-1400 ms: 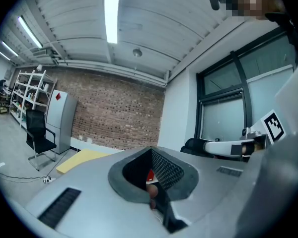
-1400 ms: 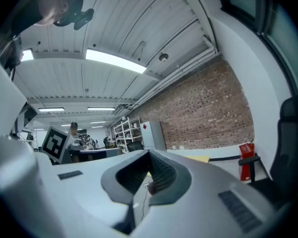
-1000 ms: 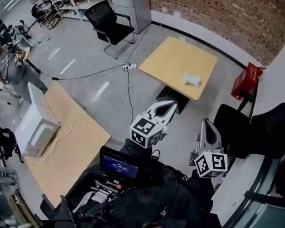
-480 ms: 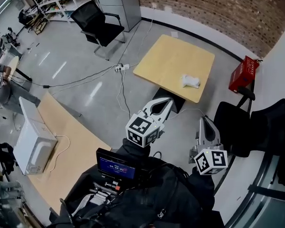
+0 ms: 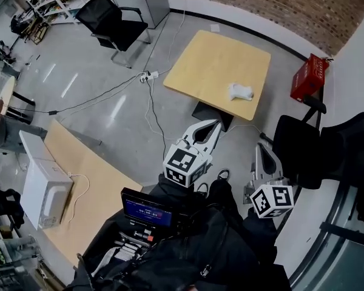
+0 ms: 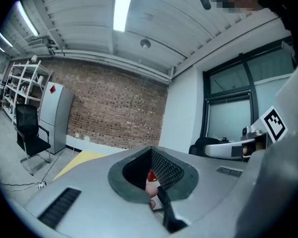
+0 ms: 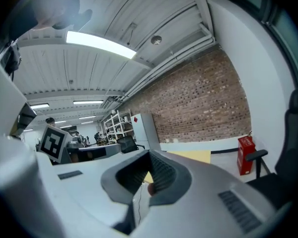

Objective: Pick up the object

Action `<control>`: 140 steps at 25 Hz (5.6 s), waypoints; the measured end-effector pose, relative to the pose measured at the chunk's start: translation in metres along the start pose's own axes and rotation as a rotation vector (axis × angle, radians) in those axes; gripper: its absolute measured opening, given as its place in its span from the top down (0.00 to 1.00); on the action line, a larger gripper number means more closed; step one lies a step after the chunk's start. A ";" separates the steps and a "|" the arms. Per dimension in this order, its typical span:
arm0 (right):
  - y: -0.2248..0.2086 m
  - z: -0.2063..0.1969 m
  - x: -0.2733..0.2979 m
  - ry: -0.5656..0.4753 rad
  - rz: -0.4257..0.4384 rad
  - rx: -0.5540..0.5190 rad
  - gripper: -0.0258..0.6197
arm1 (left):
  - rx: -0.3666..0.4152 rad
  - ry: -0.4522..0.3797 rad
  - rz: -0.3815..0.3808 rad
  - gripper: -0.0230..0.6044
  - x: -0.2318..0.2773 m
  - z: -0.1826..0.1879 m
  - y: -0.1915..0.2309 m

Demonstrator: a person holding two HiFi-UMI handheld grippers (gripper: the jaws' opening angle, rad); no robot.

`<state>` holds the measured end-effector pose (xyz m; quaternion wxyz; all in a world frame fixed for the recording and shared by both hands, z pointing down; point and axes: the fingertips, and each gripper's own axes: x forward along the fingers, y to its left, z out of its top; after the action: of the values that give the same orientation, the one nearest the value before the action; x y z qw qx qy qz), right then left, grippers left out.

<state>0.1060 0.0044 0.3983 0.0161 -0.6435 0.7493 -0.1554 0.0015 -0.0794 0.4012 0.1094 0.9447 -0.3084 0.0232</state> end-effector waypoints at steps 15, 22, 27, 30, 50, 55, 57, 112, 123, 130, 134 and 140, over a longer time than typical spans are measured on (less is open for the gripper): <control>-0.024 0.014 0.064 0.030 0.131 -0.008 0.95 | 0.005 -0.001 0.065 0.97 0.049 0.014 0.032; -0.056 0.014 0.092 0.046 0.150 -0.001 0.95 | 0.017 0.023 0.075 0.97 0.084 0.017 0.038; -0.068 0.008 0.111 0.072 0.183 0.024 0.95 | -0.017 0.057 0.090 0.97 0.096 0.016 0.044; -0.075 0.001 0.121 0.091 0.205 0.035 0.95 | -0.025 0.067 0.116 0.97 0.102 0.010 0.052; -0.128 -0.137 0.171 0.434 0.097 -0.275 0.95 | -0.128 0.320 0.279 0.97 0.112 -0.125 0.106; -0.138 -0.177 0.196 0.521 0.090 -0.439 0.95 | -0.168 0.401 0.289 0.97 0.110 -0.160 0.122; -0.138 -0.192 0.206 0.555 0.112 -0.509 0.95 | -0.162 0.440 0.293 0.97 0.106 -0.172 0.127; -0.178 -0.251 0.301 0.614 -0.055 -1.233 0.79 | -0.286 0.549 0.341 0.97 0.046 -0.227 0.155; -0.139 -0.139 0.268 0.347 -0.220 -1.064 0.79 | -0.208 0.450 0.283 0.97 0.076 -0.184 0.152; -0.104 -0.071 0.239 0.209 -0.257 -0.988 0.79 | -0.177 0.334 0.252 0.97 0.101 -0.125 0.150; -0.091 -0.028 0.223 0.124 -0.279 -0.954 0.79 | -0.138 0.249 0.230 0.97 0.119 -0.082 0.146; -0.072 0.035 0.203 -0.003 -0.306 -0.901 0.79 | -0.058 0.113 0.211 0.97 0.133 -0.011 0.143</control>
<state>0.1483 -0.2084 0.4191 -0.2867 -0.6897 0.6385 0.1853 0.0252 -0.2663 0.4543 0.1508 0.9006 -0.3999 0.0787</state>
